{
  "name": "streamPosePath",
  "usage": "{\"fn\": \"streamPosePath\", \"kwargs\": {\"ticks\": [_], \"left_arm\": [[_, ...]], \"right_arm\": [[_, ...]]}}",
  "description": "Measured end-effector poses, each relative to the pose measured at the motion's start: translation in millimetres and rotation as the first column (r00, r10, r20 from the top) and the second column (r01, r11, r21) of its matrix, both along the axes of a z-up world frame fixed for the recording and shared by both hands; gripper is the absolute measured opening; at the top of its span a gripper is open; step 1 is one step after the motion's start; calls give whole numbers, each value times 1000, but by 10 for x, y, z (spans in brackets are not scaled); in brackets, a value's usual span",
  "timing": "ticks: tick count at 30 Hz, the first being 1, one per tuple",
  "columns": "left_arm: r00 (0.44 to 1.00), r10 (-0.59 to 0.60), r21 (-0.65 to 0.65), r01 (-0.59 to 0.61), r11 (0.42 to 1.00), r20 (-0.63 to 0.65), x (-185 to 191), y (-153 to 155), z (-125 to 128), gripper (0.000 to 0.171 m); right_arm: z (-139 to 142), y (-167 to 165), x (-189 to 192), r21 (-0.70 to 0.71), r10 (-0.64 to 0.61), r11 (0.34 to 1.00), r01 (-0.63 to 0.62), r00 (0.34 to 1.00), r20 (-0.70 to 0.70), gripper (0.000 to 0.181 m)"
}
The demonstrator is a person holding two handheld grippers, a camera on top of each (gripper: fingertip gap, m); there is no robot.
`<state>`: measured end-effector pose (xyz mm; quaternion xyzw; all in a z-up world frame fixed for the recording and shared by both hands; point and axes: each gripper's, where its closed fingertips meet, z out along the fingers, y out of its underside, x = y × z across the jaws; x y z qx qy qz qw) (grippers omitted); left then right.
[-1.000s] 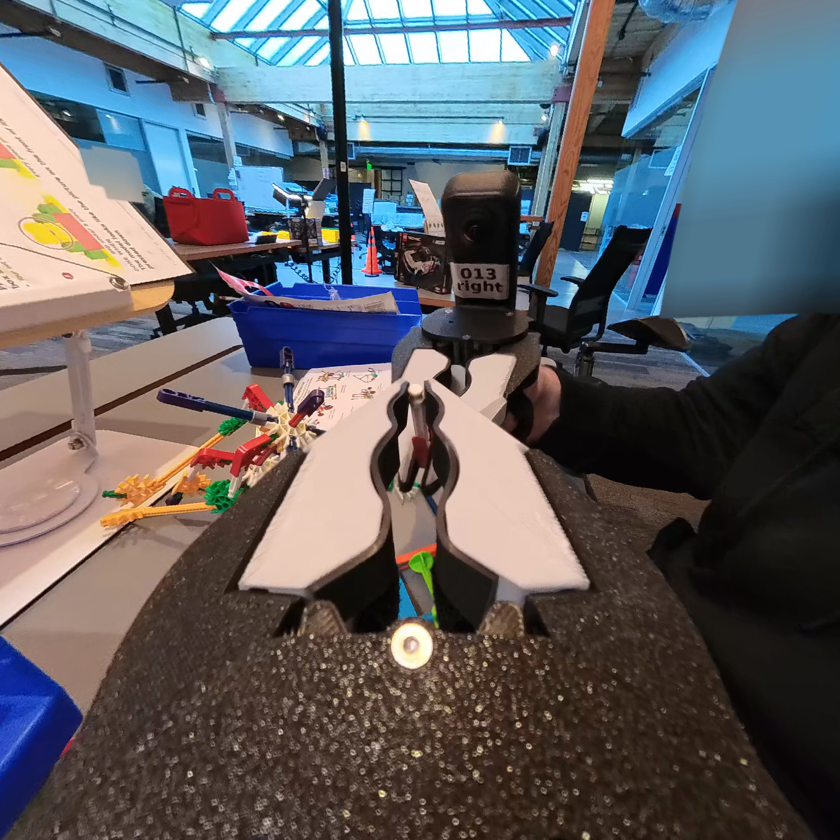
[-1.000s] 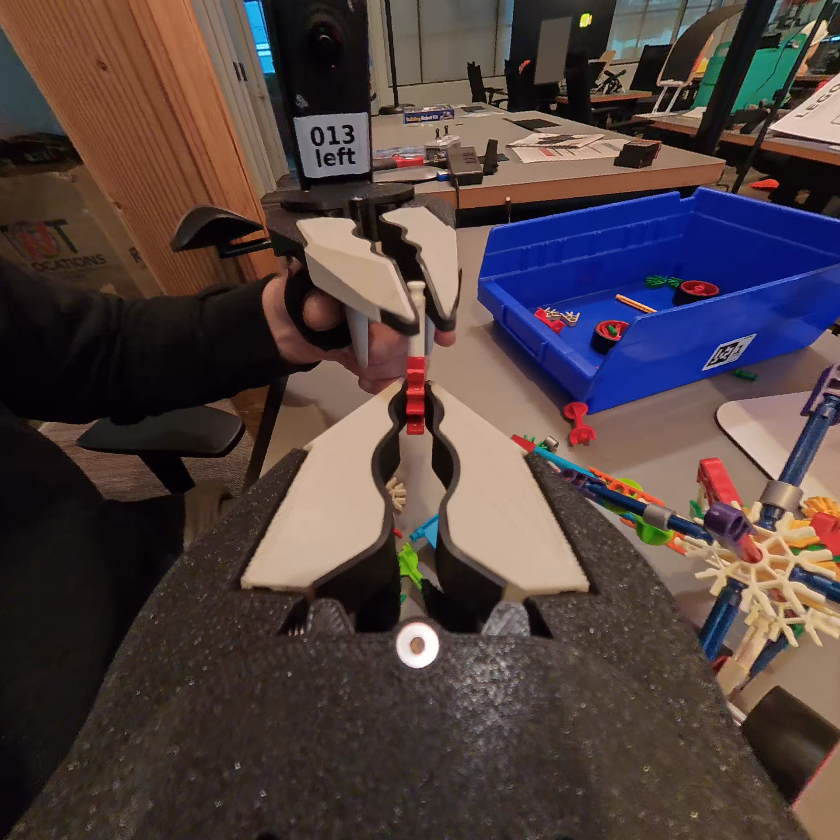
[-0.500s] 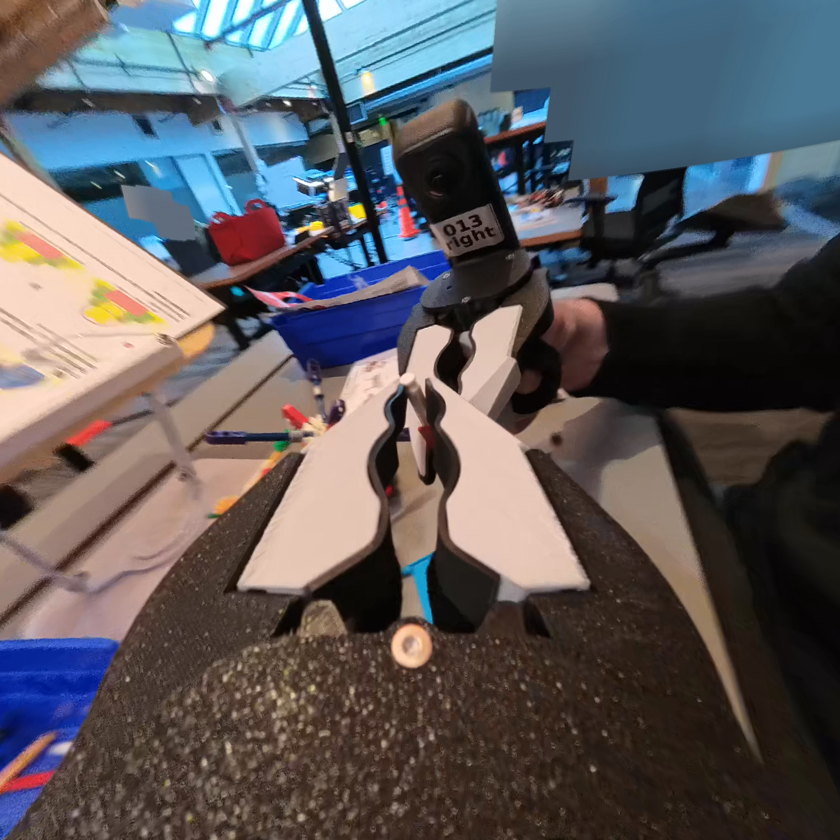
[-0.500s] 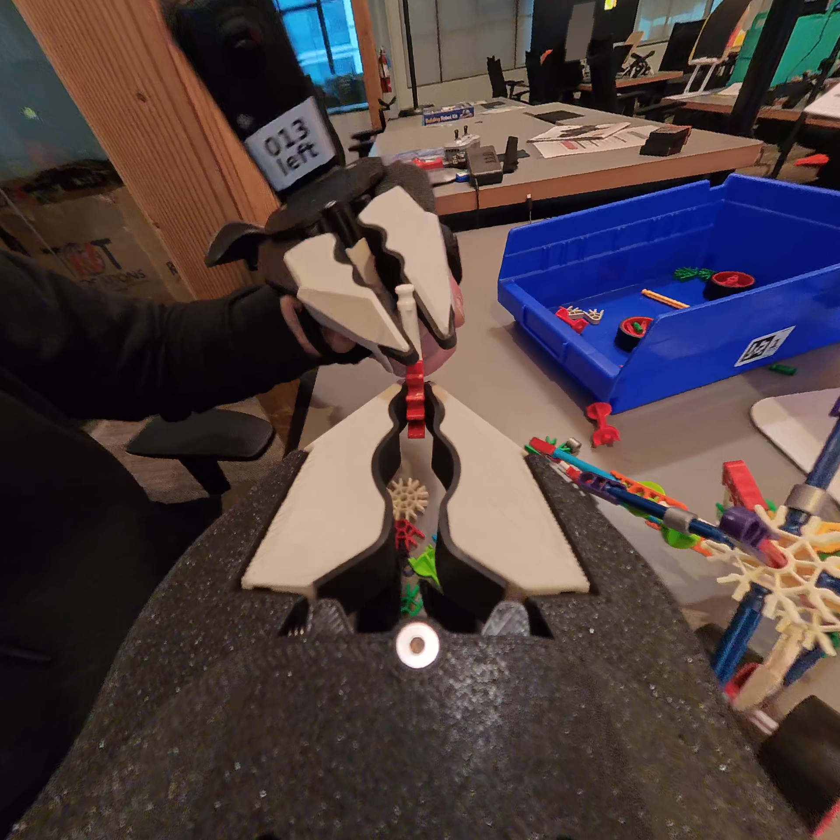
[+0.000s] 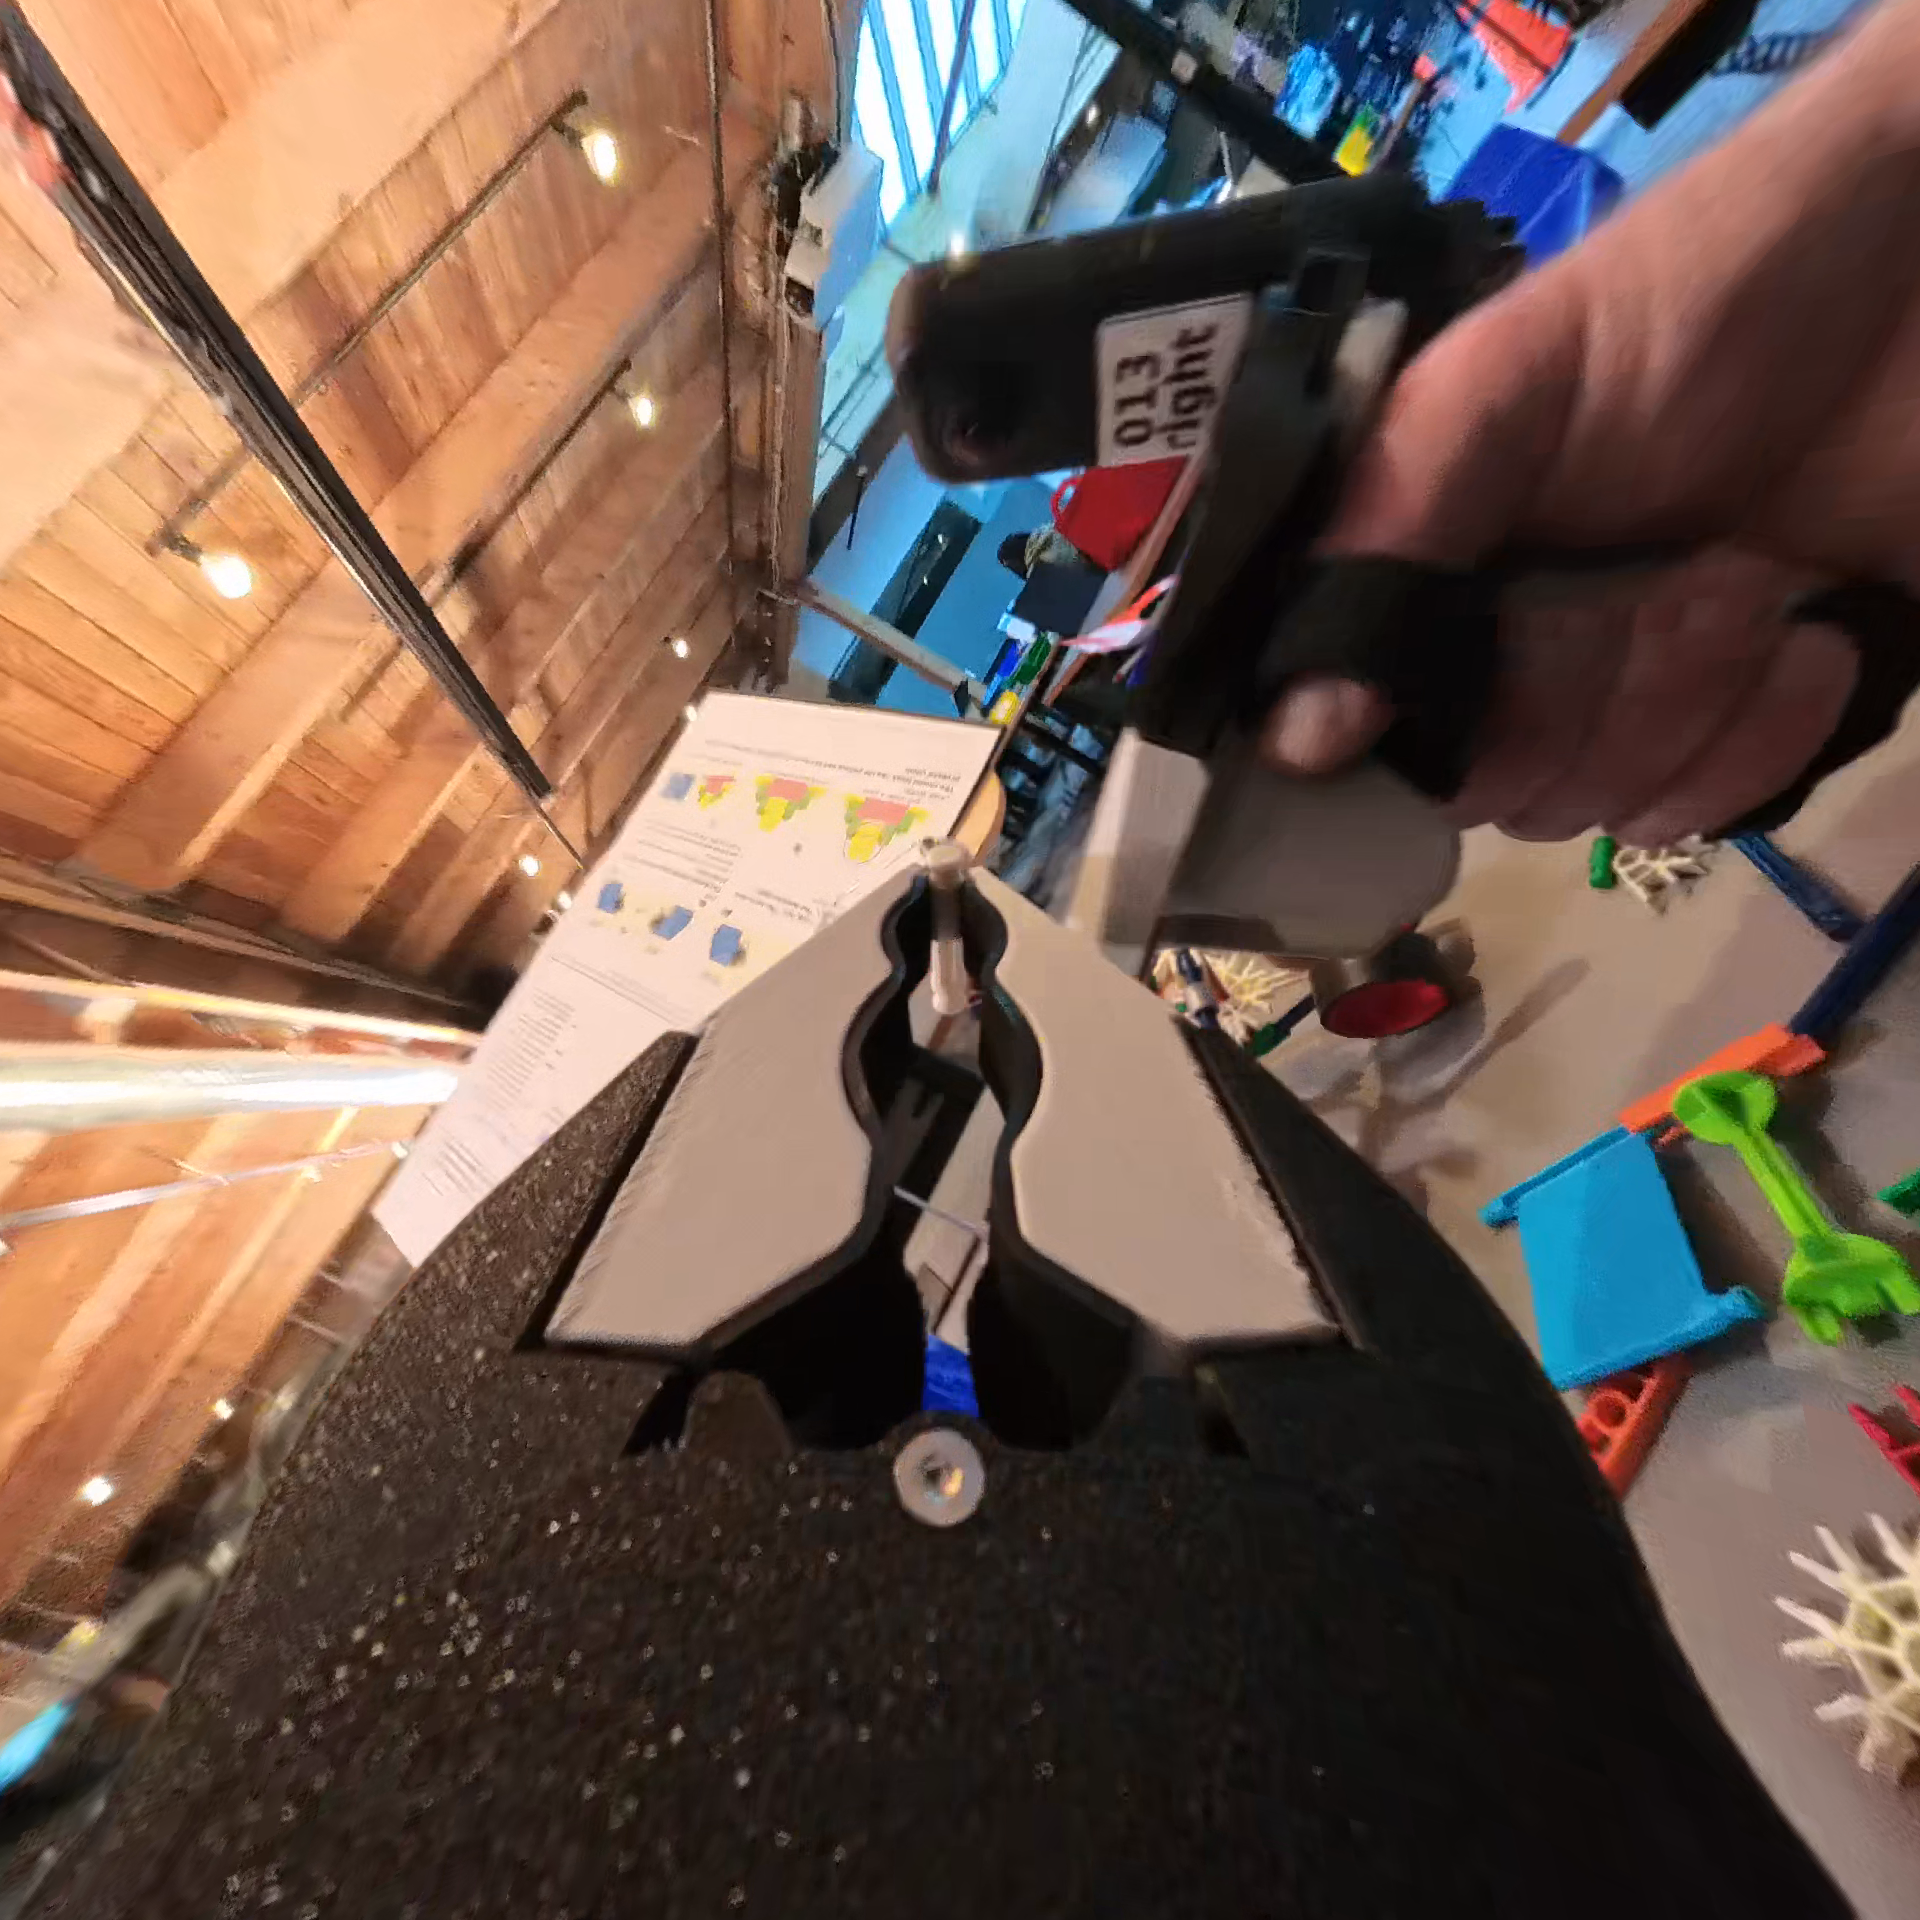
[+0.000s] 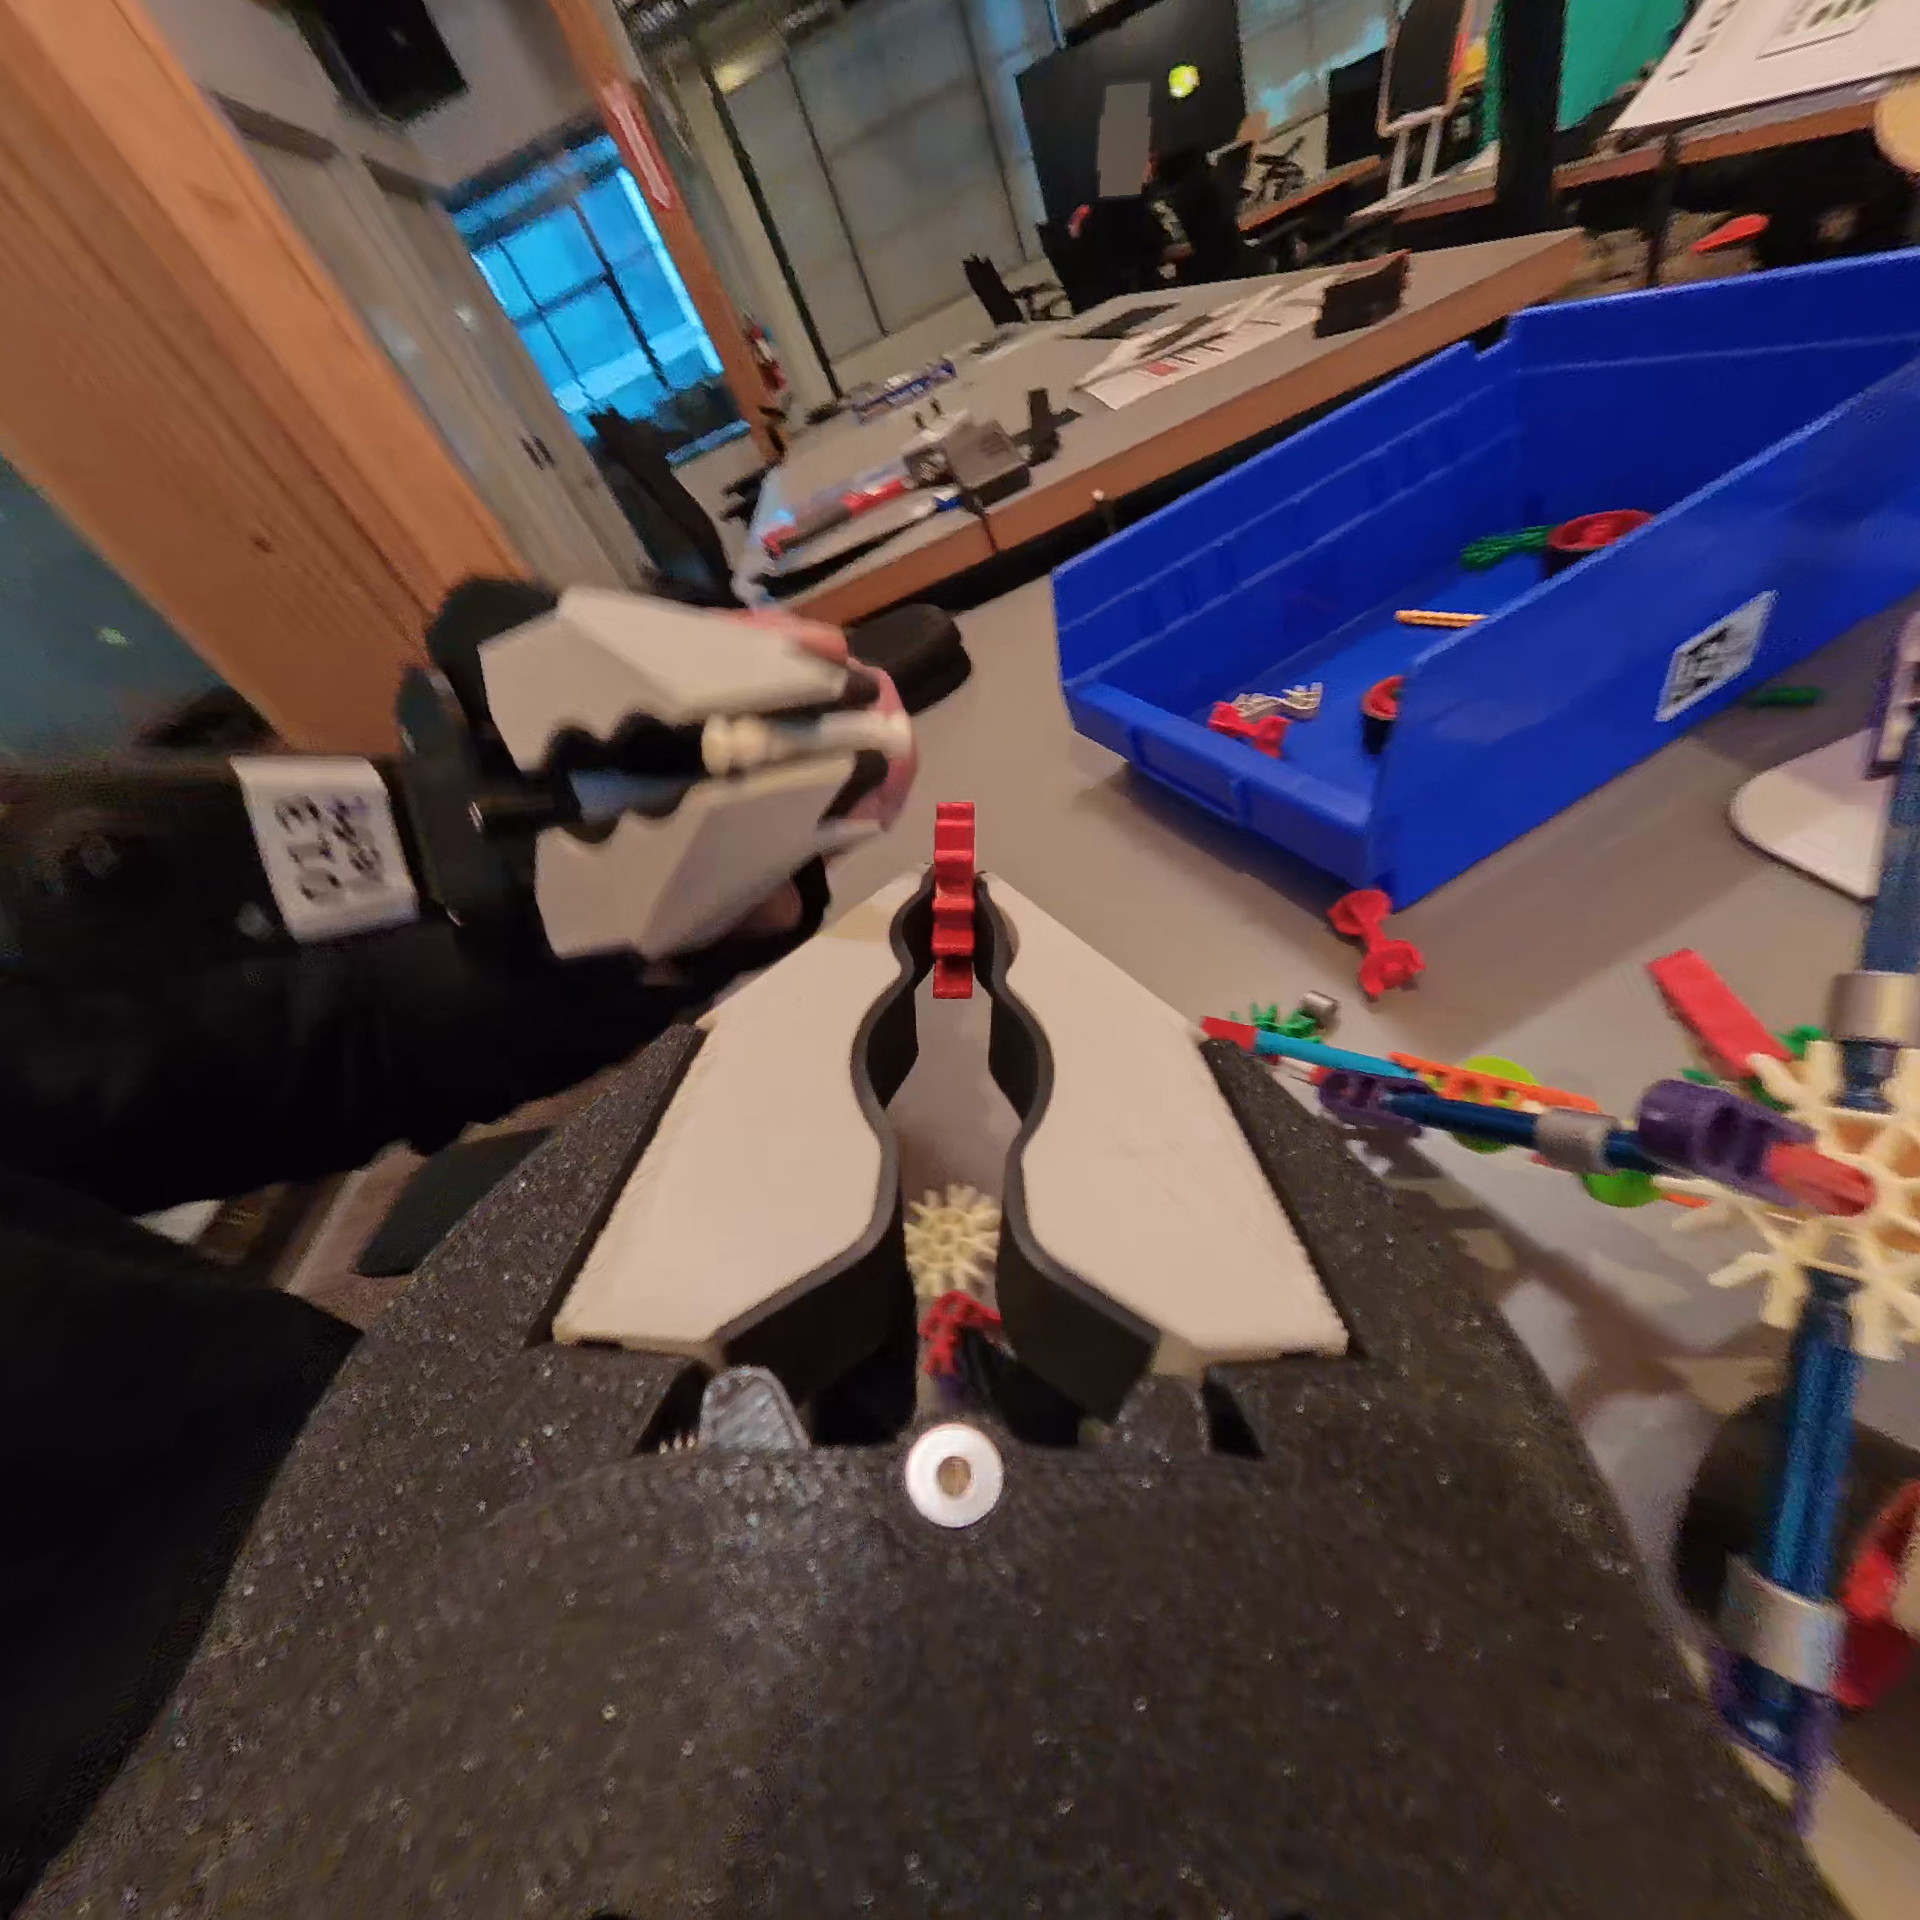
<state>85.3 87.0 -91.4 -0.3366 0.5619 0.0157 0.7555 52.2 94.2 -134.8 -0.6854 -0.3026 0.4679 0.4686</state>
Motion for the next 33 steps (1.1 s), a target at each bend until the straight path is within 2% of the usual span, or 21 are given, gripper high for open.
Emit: {"fn": "streamPosePath", "kwargs": {"ticks": [1,3,5,7,8,9,10,11,12,14,16,17,19,20,22,23,27,31,33], "left_arm": [[999,37,-44,-36,998,6,-51,129,15,2],[985,166,-216,-170,961,-37,-268,638,-56,3],[970,242,-399,-236,886,-35,-524,1123,-110,3],[939,325,-560,-329,760,-110,-780,1590,-368,3],[934,340,-599,-336,727,-110,-853,1731,-447,4],[924,359,-635,-357,685,-132,-919,1846,-560,15],[904,378,-670,-409,620,-202,-992,1935,-743,33],[890,391,-678,-438,591,-234,-1037,1984,-850,51],[894,393,-671,-428,605,-215,-1040,1990,-862,54],[899,389,-693,-413,592,-203,-1031,1938,-896,62],[921,356,-682,-361,636,-156,-935,1787,-792,65],[932,328,-689,-341,639,-156,-867,1680,-773,69],[974,196,-696,-217,684,-111,-618,1325,-656,58],[994,60,-729,-108,676,-92,-435,1038,-638,49],[976,-213,-793,98,602,-41,-133,434,-623,38],[966,-254,-799,122,588,-40,-63,305,-637,38],[934,-358,-829,213,516,17,29,64,-638,15],[885,-457,-856,306,418,94,23,-113,-560,23],[891,-451,-848,273,454,45,52,-99,-619,19]], "right_arm": [[-49,30,20,15,-13,1000,12,999,31,3],[-204,74,70,22,-28,999,25,994,107,3],[-315,96,105,35,-38,999,33,988,151,3],[-362,101,118,40,-41,999,35,986,162,3],[-374,107,128,47,-43,998,36,985,168,4],[-372,101,132,54,-40,998,31,986,164,4],[-371,99,142,55,-38,998,30,986,161,4],[-378,104,154,61,-42,998,32,985,167,4],[-390,100,167,79,-43,996,28,982,185,4],[-423,101,194,99,-48,995,27,975,217,4],[-458,89,202,109,-38,994,12,969,243,4],[-462,81,201,116,-34,993,5,968,249,4],[-467,61,193,129,-24,992,-11,965,261,4],[-469,57,192,137,-24,990,-14,963,268,4],[-485,27,177,146,-5,989,-38,959,283,4],[-489,10,173,152,4,987,-50,957,291,3],[-477,-81,182,165,48,981,-103,951,306,4],[-508,-121,207,165,71,977,-132,940,334,4],[-534,-151,185,168,84,974,-152,931,355,4]]}}
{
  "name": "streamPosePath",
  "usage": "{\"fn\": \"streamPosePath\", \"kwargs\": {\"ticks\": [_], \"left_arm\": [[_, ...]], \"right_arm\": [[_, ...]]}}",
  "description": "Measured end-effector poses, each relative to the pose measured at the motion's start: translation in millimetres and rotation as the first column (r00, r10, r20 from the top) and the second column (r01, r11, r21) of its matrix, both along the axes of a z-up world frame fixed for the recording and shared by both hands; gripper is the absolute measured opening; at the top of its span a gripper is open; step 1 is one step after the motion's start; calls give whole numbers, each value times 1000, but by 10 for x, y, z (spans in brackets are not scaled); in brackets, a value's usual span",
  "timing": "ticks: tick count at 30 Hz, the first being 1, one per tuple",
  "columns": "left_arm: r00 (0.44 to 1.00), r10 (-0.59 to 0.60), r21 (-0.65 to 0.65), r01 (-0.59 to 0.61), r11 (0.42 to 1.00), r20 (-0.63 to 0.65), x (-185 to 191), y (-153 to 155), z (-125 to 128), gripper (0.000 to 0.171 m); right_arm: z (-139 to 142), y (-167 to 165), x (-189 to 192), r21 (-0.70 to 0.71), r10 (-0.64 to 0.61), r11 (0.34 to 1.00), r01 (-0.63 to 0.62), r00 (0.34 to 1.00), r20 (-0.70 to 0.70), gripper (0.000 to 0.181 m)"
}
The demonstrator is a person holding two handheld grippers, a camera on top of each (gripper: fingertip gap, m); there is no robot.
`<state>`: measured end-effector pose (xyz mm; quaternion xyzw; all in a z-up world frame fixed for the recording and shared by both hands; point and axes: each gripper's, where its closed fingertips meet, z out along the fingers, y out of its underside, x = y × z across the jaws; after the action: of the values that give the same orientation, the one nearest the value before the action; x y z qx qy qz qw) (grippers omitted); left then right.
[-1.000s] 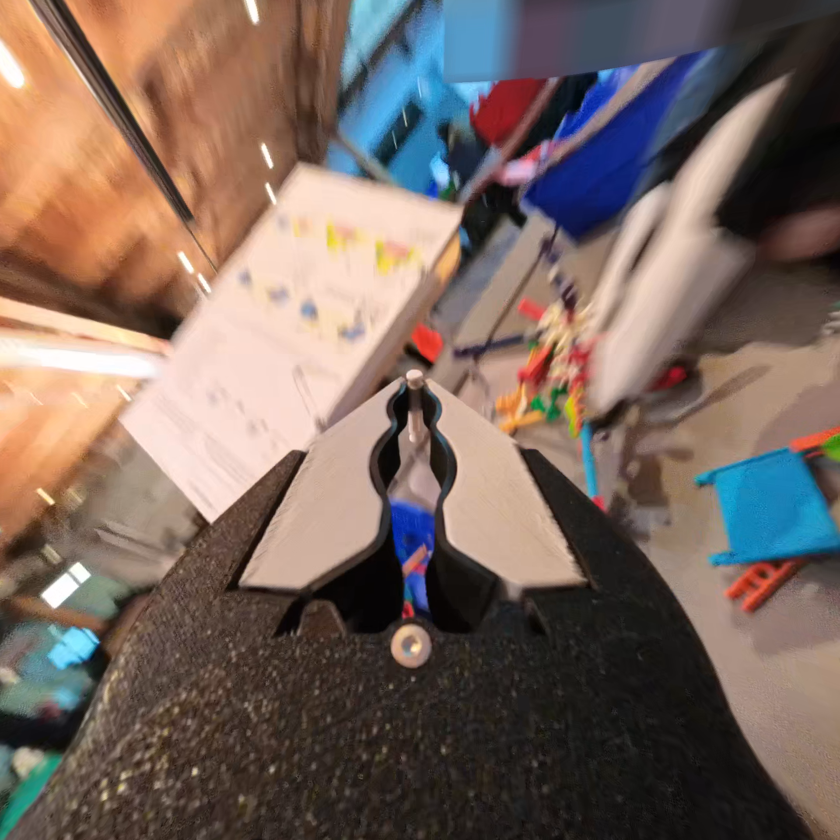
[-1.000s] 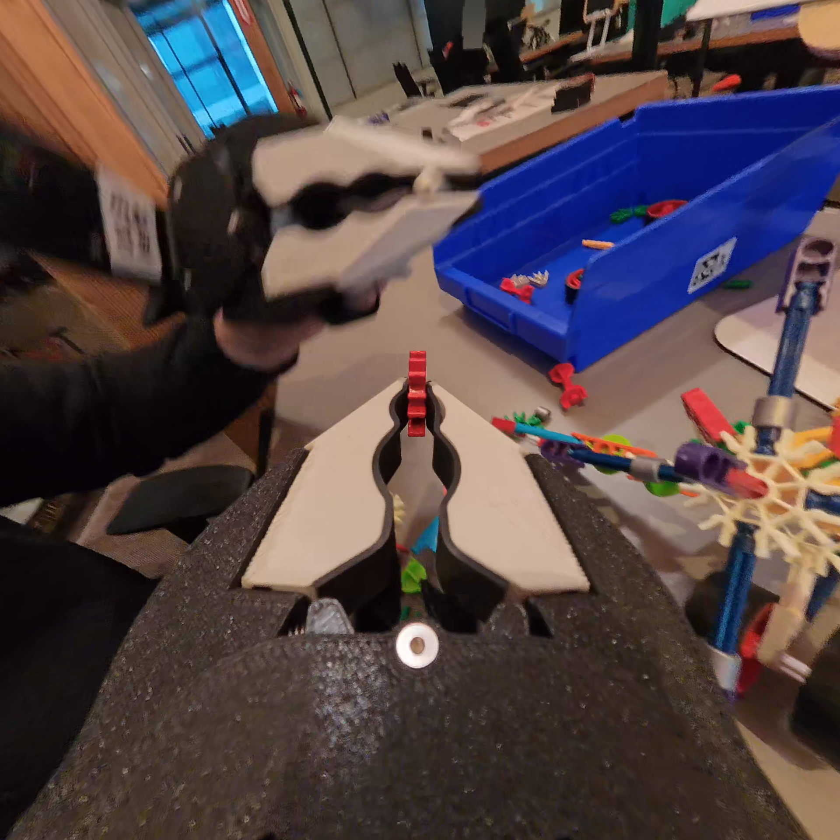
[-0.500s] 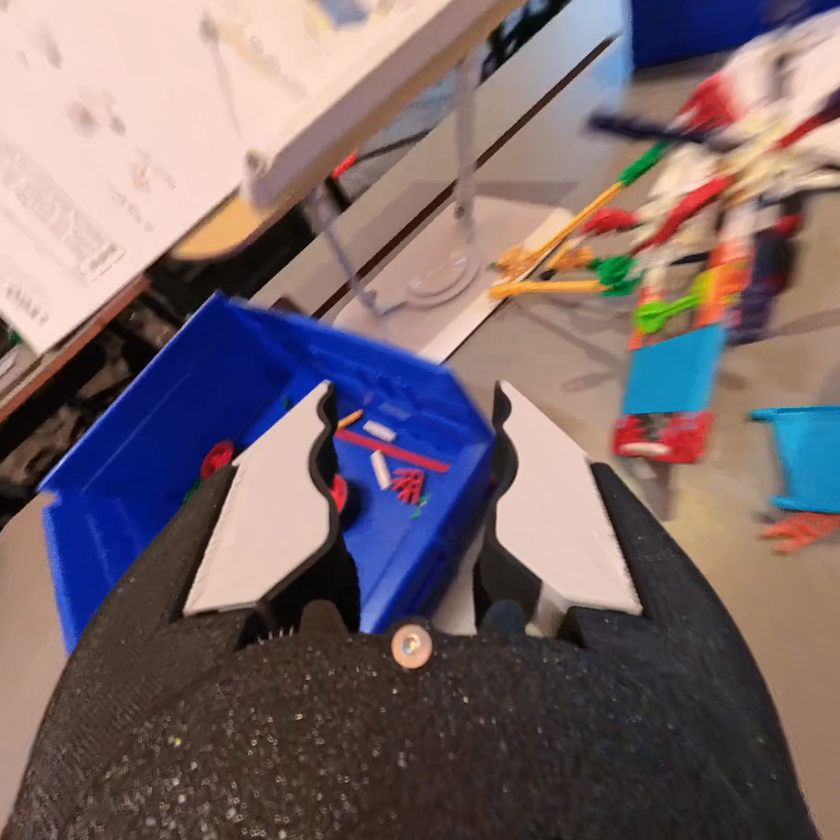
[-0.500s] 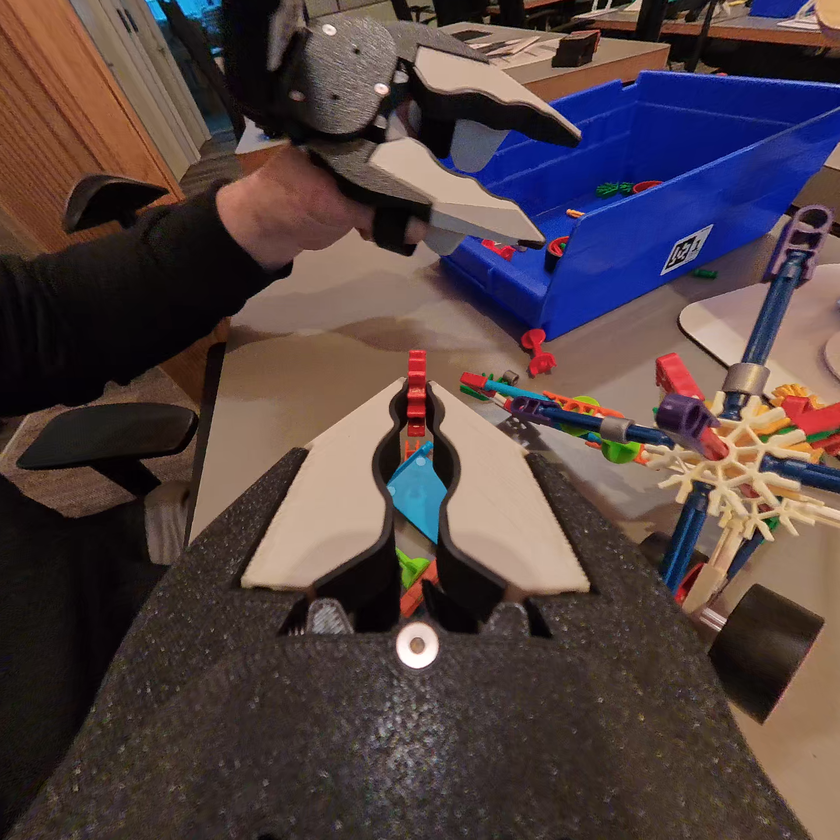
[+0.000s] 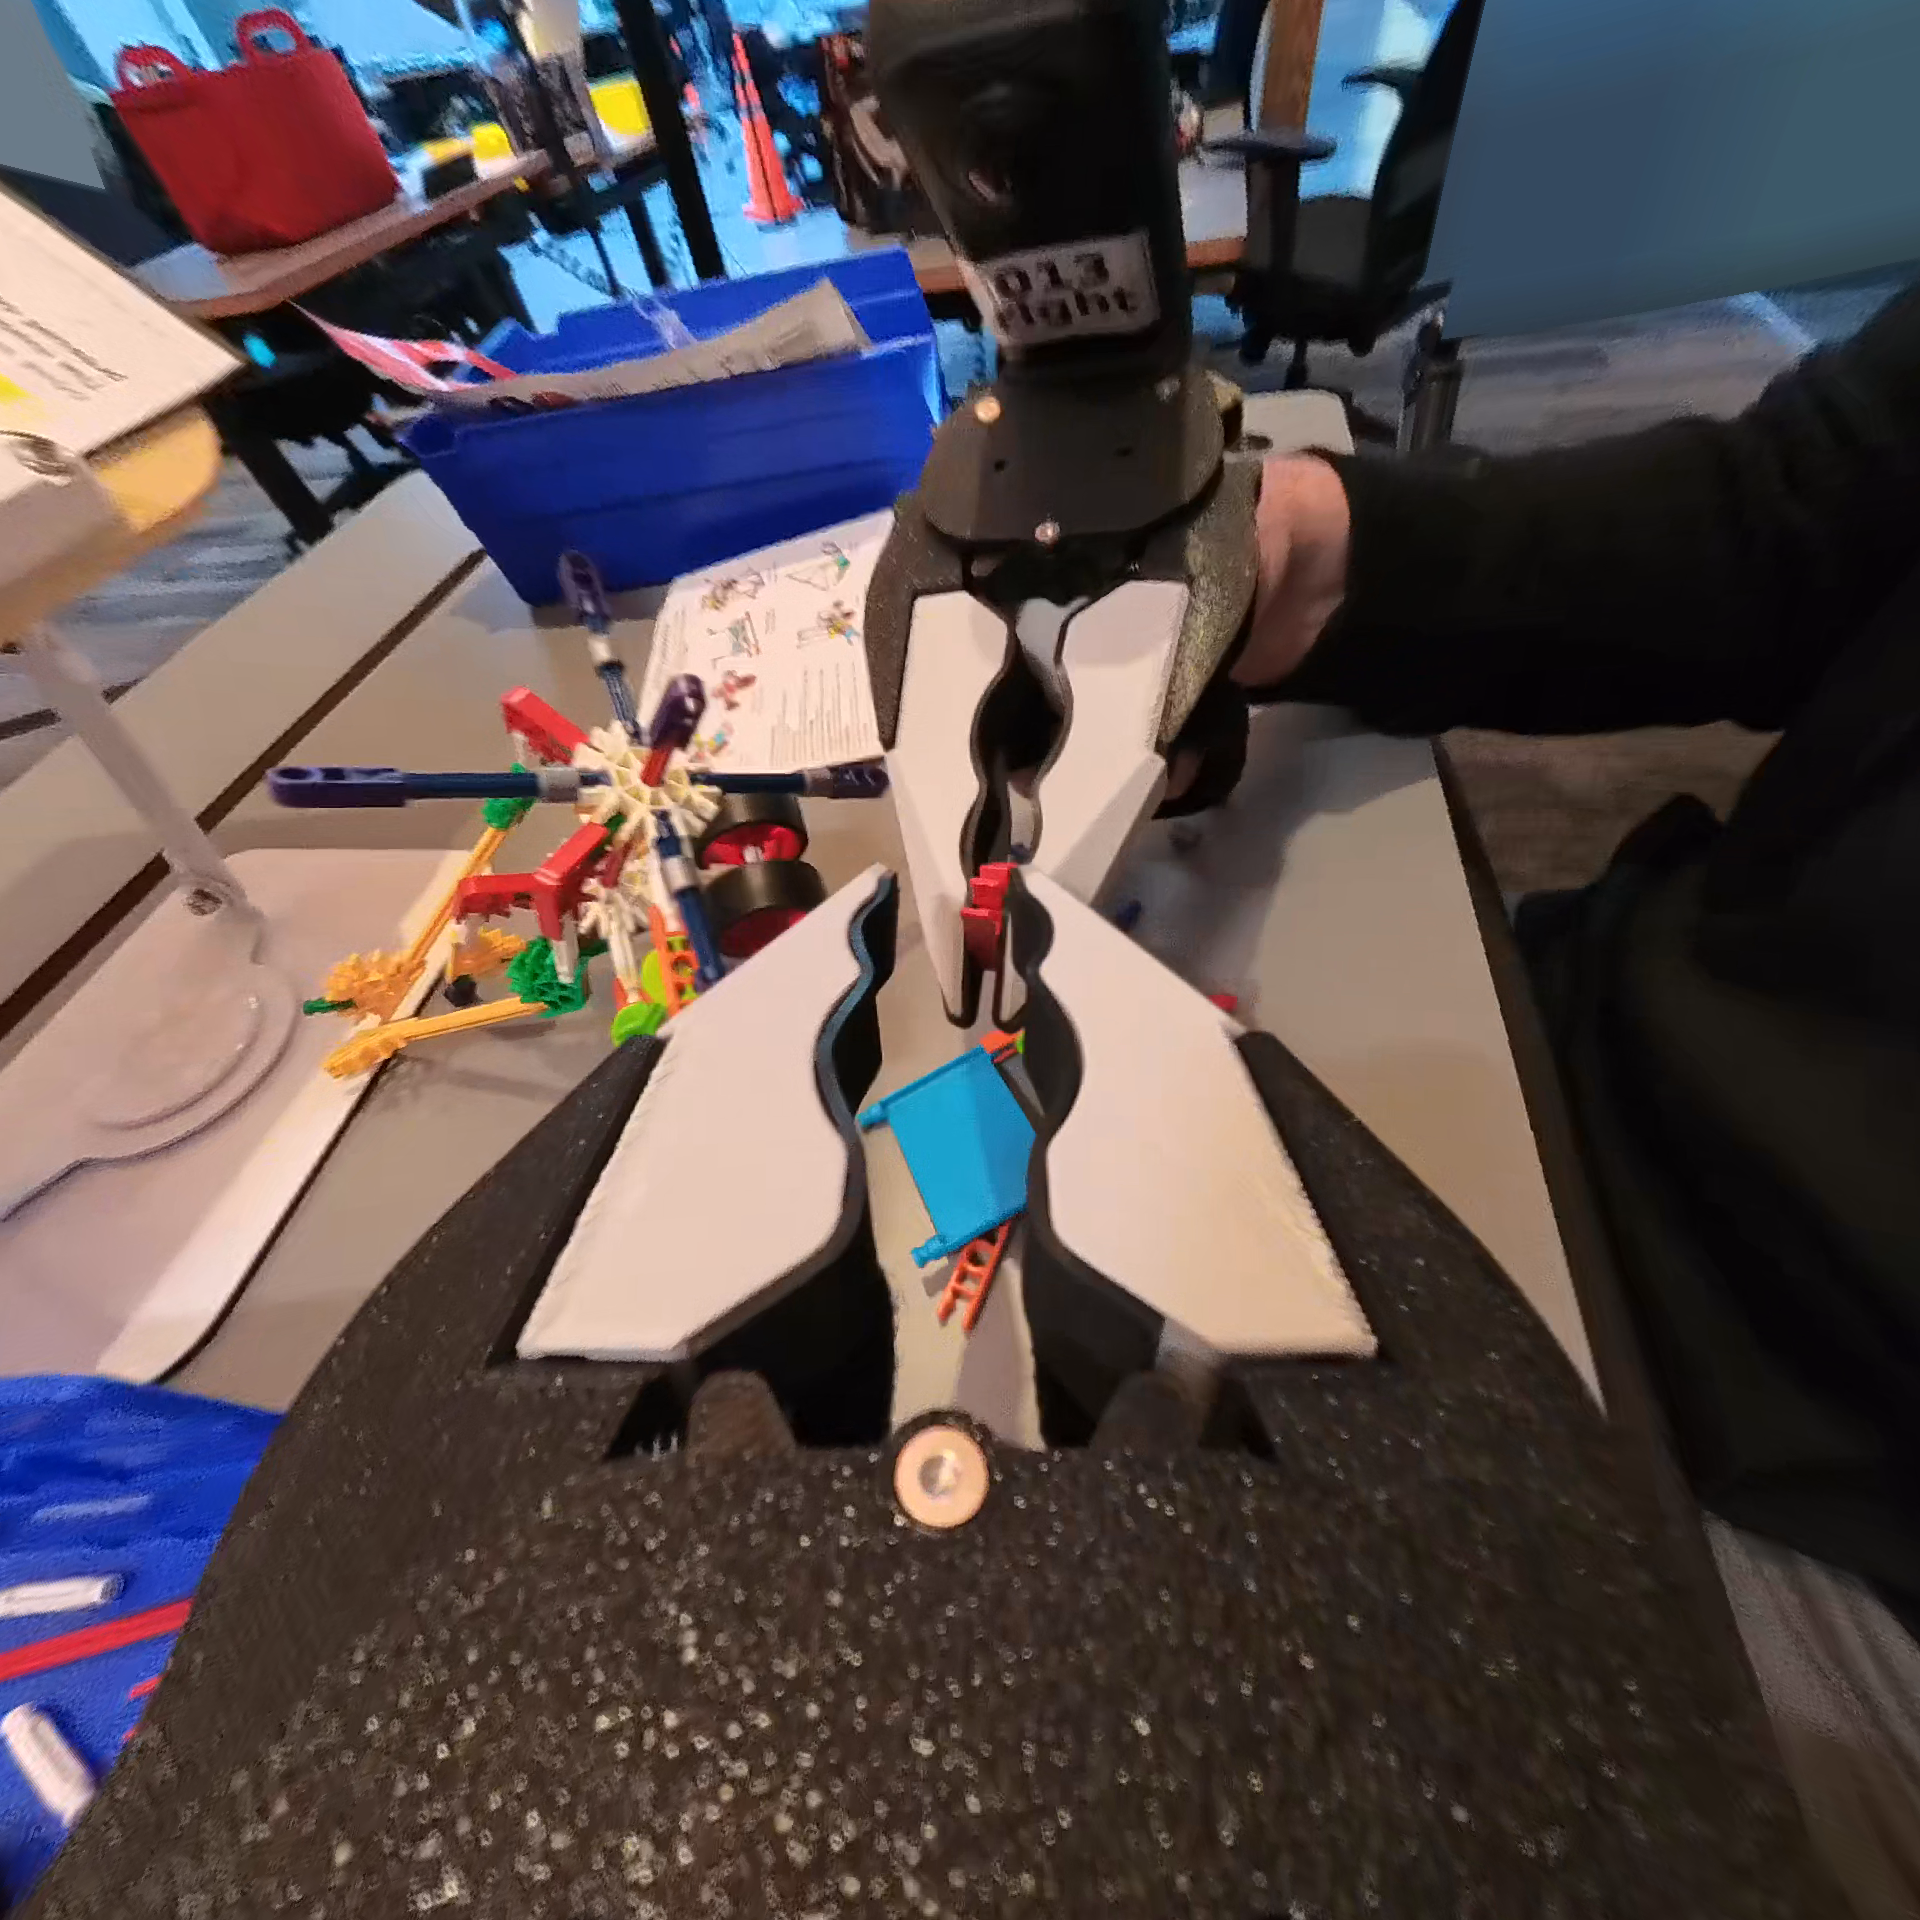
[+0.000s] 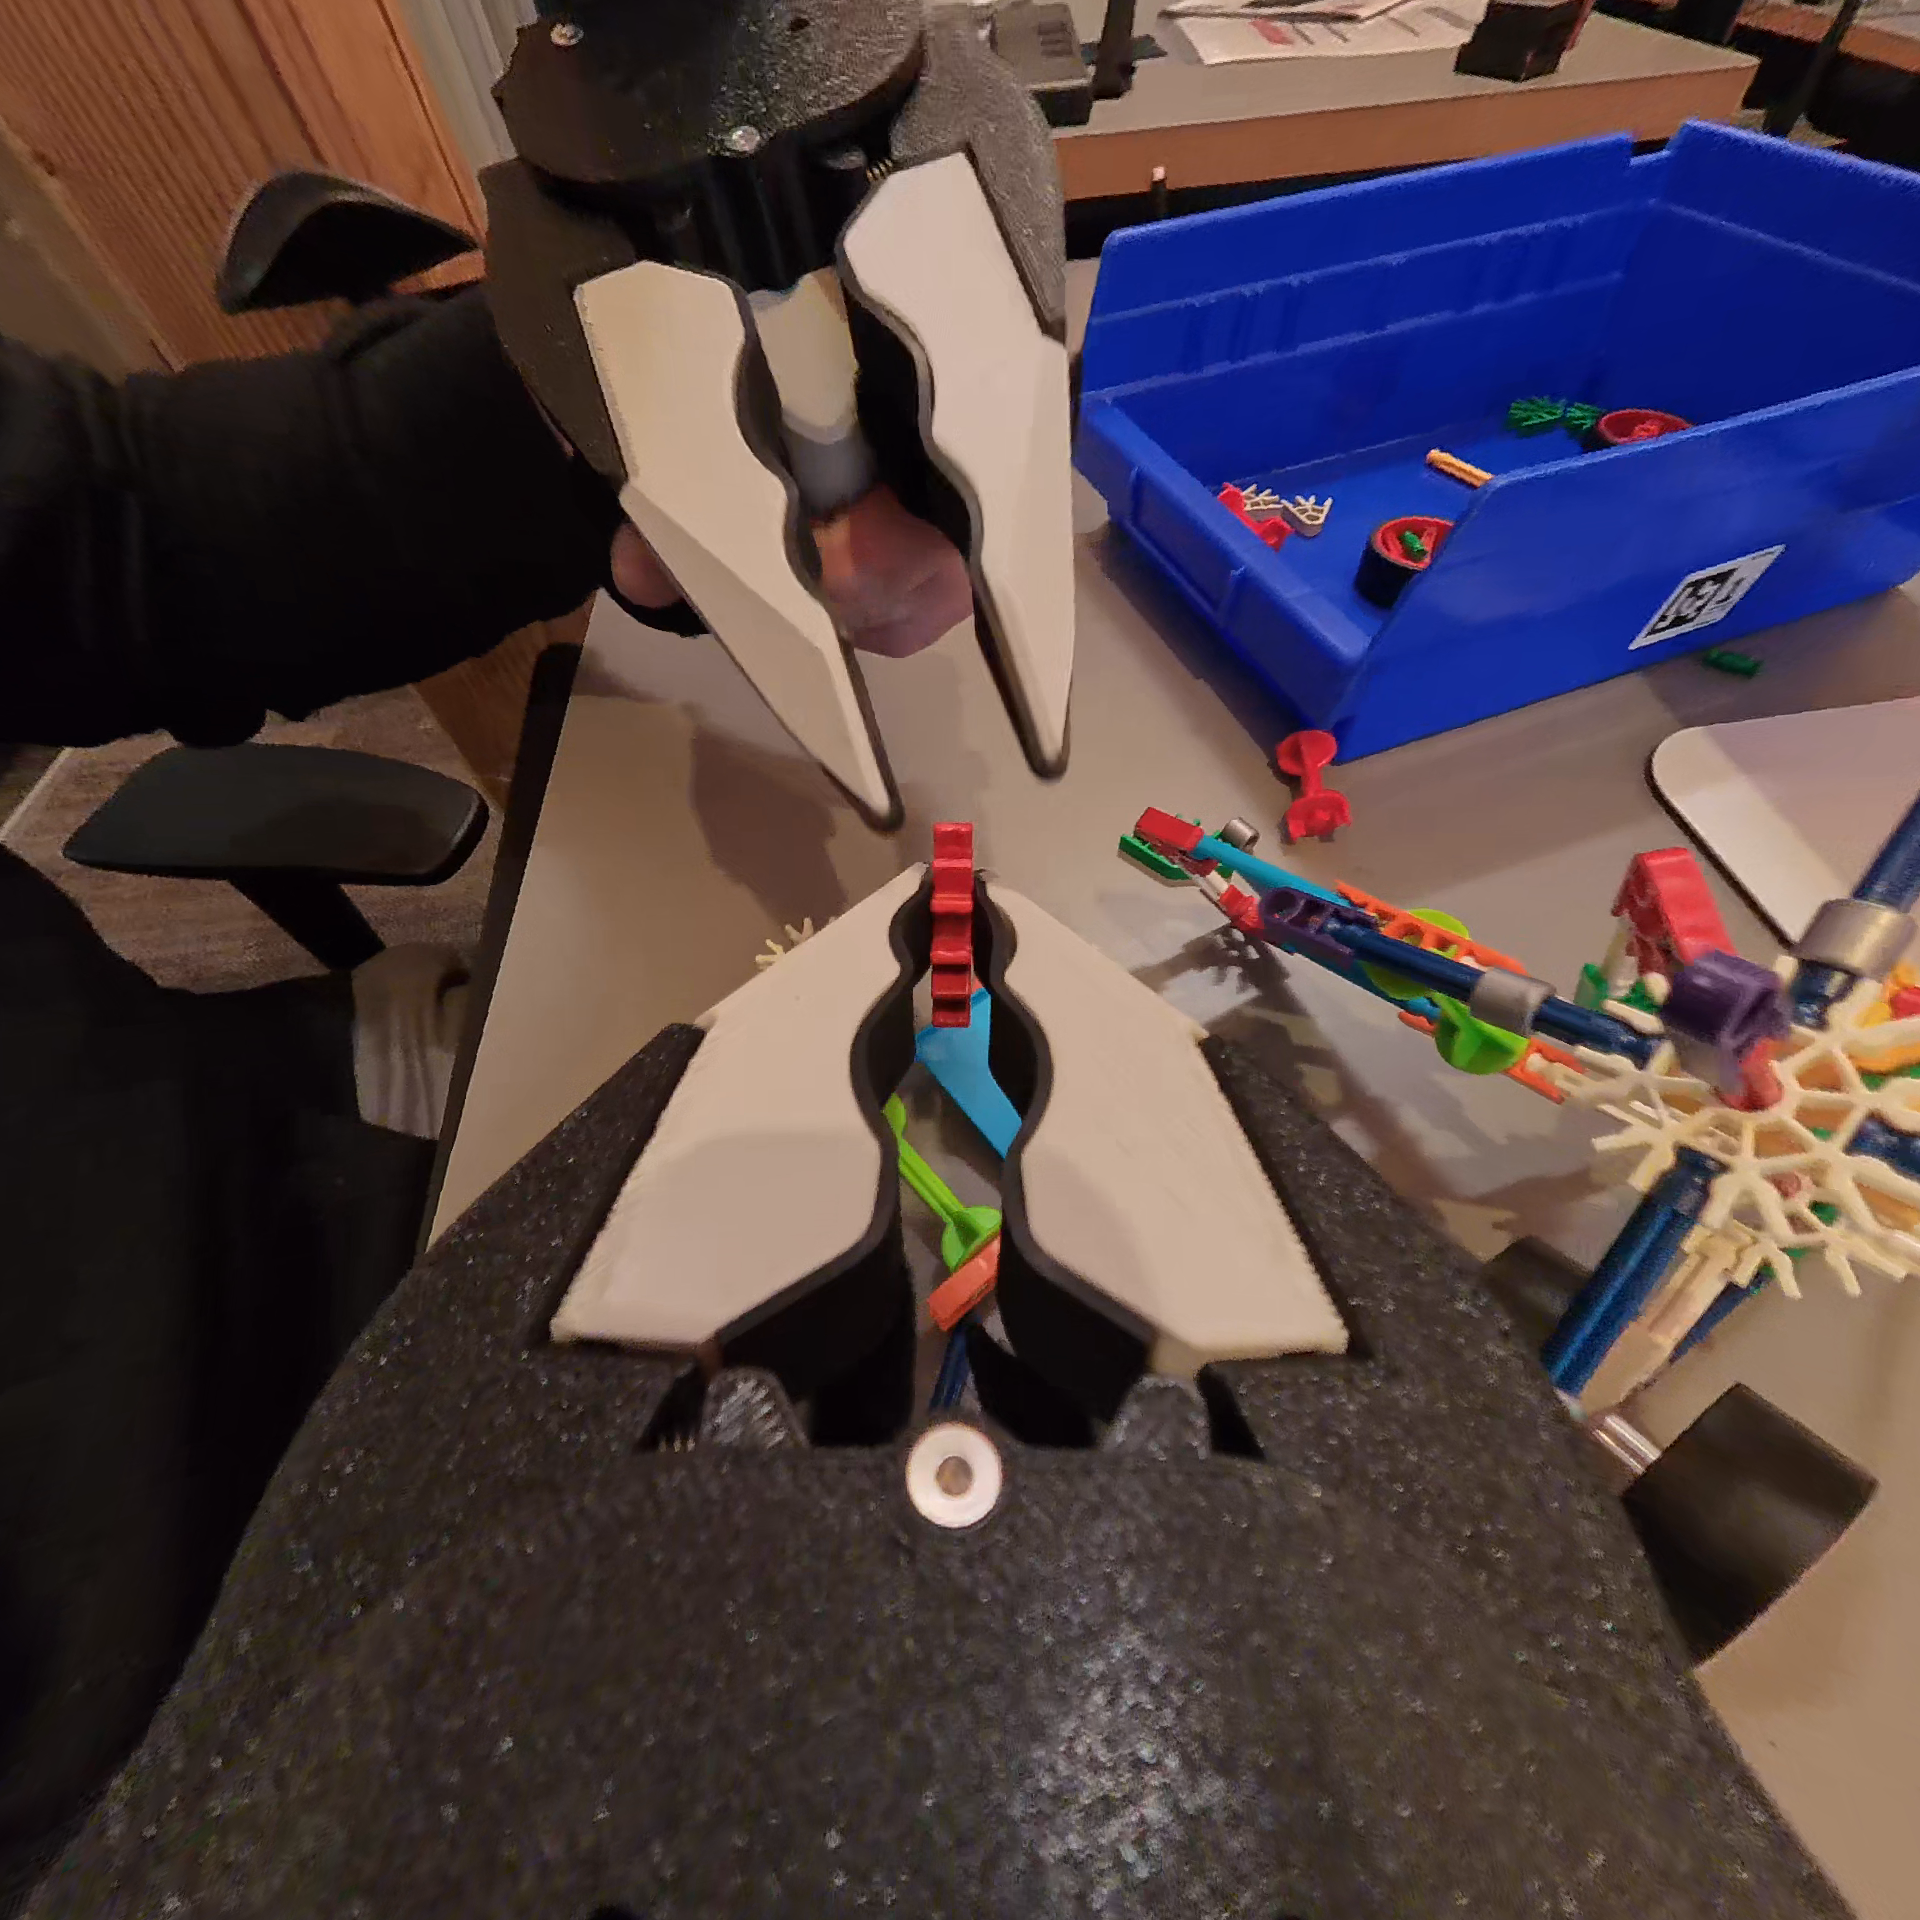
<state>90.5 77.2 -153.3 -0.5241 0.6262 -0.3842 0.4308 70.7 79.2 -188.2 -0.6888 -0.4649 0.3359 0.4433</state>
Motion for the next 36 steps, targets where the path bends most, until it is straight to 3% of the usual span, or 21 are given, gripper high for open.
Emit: {"fn": "streamPosePath", "kwargs": {"ticks": [5,16,19,32,35,36], "left_arm": [[999,-41,-4,40,999,-21,53,-88,-85,0],[999,19,-3,-18,1000,42,-42,5,27,0],[1000,-10,-36,10,999,-7,-39,-48,-46,10],[994,-94,-31,92,995,-53,-36,-193,-115,3],[996,-76,-9,76,997,-35,-49,-172,-67,2],[997,-69,-7,69,998,-29,-66,-156,-44,3]], "right_arm": [[-12,-55,-42,10,26,1000,-27,1000,15,4],[31,-15,4,47,5,999,-6,1000,5,4],[5,-44,-21,51,24,998,-25,999,22,3],[-5,-135,-59,54,75,996,-77,997,28,2],[45,-96,-60,64,47,997,-47,999,2,7],[38,-61,-42,68,26,997,-26,1000,9,19]]}}
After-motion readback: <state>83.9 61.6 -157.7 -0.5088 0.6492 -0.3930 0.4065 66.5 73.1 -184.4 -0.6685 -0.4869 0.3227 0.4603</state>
